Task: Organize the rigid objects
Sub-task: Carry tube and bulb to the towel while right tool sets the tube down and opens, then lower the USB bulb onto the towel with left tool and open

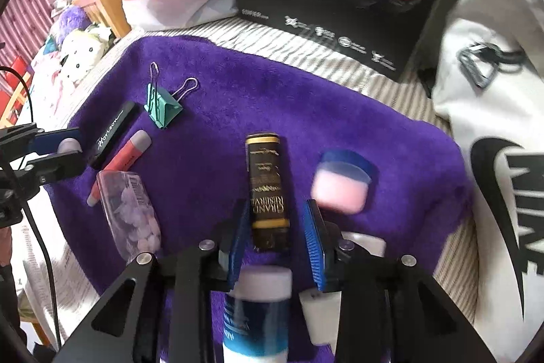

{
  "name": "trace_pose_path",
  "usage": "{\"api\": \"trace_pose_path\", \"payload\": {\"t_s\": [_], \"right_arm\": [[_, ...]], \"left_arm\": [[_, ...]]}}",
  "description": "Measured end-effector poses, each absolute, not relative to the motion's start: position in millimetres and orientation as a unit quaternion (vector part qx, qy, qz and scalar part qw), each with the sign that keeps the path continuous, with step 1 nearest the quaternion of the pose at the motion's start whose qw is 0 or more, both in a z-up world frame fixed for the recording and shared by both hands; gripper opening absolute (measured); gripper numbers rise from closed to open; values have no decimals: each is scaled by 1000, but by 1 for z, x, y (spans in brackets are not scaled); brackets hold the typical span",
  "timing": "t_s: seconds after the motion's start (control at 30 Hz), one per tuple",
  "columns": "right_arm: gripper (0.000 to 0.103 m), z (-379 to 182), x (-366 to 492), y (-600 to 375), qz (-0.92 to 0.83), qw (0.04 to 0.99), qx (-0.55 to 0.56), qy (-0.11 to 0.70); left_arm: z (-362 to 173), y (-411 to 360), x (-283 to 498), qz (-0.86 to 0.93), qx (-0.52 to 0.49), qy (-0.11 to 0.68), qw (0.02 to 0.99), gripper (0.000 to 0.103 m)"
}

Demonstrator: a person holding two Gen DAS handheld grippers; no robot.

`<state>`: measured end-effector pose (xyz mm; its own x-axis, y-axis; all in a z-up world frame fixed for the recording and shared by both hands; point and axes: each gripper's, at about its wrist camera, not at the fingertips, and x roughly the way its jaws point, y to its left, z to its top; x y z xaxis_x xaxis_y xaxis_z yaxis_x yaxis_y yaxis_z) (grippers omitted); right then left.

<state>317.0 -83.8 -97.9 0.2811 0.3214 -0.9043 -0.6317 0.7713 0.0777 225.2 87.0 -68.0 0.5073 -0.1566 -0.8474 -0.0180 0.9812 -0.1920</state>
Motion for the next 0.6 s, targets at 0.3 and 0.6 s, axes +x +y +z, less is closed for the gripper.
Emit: {"api": "trace_pose_path", "payload": {"t_s": [0.3, 0.6], "right_arm": [[40, -63, 287, -132, 283, 820, -118, 484], [41, -51, 237, -185, 260, 836, -91, 474]], "left_arm": [[-80, 46, 269, -60, -53, 515, 853, 34], [-100, 21, 285, -47, -1, 528, 848, 34]]}}
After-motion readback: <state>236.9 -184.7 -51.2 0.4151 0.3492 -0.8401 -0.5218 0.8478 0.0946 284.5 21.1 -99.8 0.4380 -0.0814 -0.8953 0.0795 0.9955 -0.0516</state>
